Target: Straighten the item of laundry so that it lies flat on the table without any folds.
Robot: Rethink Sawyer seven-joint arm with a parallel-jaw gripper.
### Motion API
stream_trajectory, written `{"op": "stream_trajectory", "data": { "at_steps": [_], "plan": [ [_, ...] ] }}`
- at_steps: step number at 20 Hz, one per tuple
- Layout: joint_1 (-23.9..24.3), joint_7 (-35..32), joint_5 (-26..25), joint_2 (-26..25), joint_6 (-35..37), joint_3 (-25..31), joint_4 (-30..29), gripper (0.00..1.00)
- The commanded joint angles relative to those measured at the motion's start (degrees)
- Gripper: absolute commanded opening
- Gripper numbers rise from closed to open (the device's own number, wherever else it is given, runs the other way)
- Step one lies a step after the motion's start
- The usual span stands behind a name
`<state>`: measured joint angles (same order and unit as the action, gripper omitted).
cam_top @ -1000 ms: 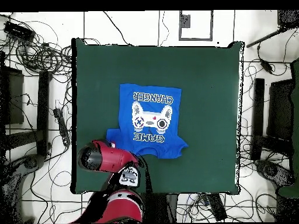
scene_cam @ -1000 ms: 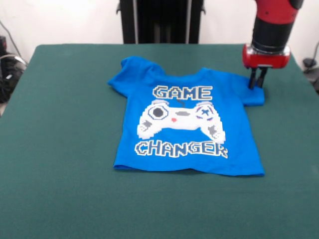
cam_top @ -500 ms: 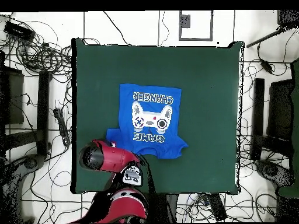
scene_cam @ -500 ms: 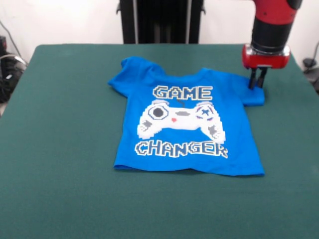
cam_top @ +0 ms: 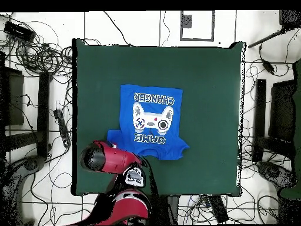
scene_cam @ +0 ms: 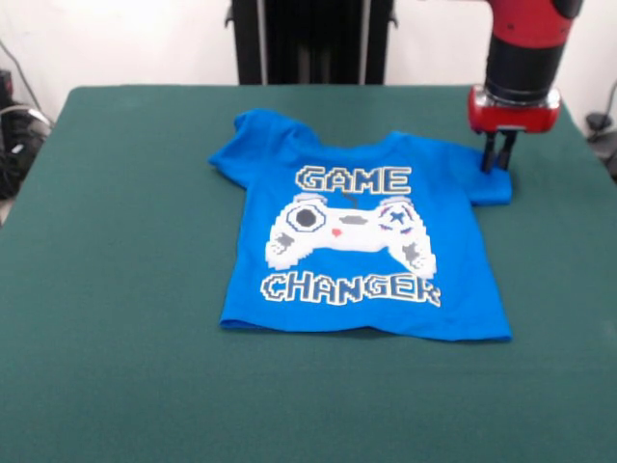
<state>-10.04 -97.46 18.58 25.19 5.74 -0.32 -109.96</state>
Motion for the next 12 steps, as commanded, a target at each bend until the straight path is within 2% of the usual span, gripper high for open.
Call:
{"op": "stream_trajectory", "data": {
  "at_steps": [1,12],
  "plan": [
    [-2.6,-16.97,5.43,-2.58,-3.97,11.94,3.14,0.0],
    [-6.08,-18.07,9.27,-3.53,-2.95,10.94,5.95,0.0]
  ]
}}
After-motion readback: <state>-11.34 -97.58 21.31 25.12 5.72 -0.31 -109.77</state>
